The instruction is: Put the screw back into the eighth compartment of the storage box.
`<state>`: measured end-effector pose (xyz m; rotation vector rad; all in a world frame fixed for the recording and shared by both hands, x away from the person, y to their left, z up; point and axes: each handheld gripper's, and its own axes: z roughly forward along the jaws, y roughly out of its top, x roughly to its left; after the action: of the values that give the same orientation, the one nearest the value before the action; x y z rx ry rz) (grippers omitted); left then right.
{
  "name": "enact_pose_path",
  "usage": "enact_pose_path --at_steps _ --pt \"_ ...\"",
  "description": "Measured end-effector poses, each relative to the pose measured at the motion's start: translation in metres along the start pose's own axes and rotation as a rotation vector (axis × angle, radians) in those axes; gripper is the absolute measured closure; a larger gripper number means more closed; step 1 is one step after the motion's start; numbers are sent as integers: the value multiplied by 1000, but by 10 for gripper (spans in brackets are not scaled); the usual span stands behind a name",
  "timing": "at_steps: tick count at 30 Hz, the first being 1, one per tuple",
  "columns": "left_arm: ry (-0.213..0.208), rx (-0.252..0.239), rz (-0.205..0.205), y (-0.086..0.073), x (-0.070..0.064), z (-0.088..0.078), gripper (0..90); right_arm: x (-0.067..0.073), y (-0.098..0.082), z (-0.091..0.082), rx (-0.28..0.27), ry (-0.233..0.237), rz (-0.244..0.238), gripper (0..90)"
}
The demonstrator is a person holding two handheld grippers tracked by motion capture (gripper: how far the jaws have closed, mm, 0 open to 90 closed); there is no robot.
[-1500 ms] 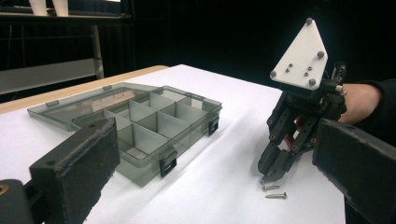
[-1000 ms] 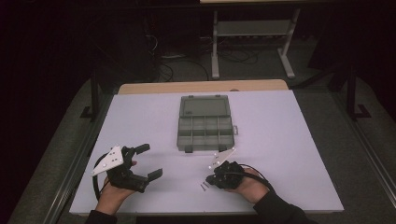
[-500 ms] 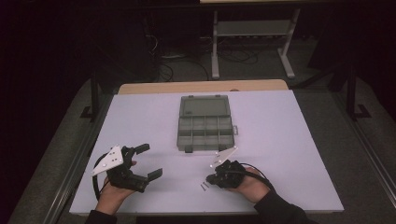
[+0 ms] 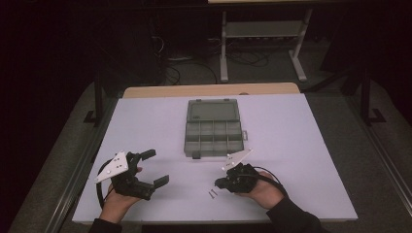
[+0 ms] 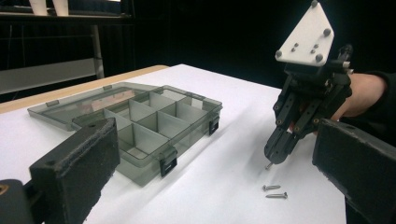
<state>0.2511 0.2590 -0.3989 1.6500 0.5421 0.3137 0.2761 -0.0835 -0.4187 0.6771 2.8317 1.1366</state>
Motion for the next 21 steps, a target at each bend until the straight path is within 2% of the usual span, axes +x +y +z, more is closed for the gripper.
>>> enact_pose_path --at_steps 6,8,11,21 --pt "0 1 -2 0 0 0 1 -1 4 -9 -22 -5 0 867" --pt "2 4 -3 0 0 -1 1 0 7 -14 -45 10 29 868" --pt "1 4 2 0 0 0 1 -2 8 -17 -45 -2 -3 867" --pt "2 4 2 0 0 0 1 -6 18 -30 -84 -17 -11 869"
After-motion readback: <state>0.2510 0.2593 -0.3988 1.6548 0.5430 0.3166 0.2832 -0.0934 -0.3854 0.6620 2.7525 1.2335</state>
